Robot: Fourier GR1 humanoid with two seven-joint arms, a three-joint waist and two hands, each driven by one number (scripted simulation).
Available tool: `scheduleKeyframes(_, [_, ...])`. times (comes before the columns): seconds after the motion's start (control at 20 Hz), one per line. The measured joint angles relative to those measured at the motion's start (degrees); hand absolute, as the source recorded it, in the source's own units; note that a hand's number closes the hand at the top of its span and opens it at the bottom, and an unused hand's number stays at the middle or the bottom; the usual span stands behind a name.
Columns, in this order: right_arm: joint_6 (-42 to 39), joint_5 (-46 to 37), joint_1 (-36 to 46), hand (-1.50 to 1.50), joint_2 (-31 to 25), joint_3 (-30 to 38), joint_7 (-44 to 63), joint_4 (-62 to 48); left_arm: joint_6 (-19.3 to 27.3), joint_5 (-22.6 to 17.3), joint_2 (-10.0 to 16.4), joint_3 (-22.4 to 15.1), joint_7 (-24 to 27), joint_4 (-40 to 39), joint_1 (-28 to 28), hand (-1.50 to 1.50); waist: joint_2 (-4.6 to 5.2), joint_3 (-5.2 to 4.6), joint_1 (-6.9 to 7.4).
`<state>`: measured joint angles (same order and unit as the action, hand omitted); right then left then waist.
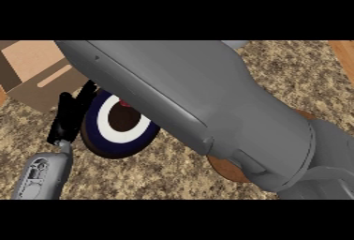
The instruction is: Pick the squash from the cutting board and place it in the basket
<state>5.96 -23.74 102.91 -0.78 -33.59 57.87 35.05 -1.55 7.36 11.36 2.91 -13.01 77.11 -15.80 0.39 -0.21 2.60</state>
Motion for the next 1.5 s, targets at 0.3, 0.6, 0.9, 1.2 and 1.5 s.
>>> scheduleKeyframes(0.3, [-0.6,-1.9,-2.3,1.5,-2.2,1.3,-7.0,-6.9,0.3,-0.1,0.0,0.5,0.4,0.7,1.2,0.0,0.05,0.1,-0.79])
scheduleKeyframes(0.6, [0.2,-2.2,-6.9,1.5,-3.3,3.7,-16.1,-8.9,0.0,-0.3,0.2,1.0,-0.3,1.3,1.4,0.0,-0.05,0.16,-1.28])
scheduleKeyframes(0.9, [1.2,-3.8,-10.0,1.5,-2.7,5.3,-21.4,-12.0,0.1,-0.1,0.0,1.1,0.5,0.9,1.4,0.0,-0.01,0.16,-1.31])
scheduleKeyframes(1.2, [4.4,-2.5,-13.7,-1.5,-1.4,9.3,-24.8,-15.7,0.6,0.5,-0.9,0.3,-0.4,2.2,2.1,0.0,0.14,0.17,-0.96])
scheduleKeyframes(1.5, [9.4,-0.2,-17.1,-1.5,-0.4,14.1,-28.9,-17.3,-0.1,0.1,-0.3,0.9,-0.4,2.0,1.5,0.0,0.23,0.18,-0.86])
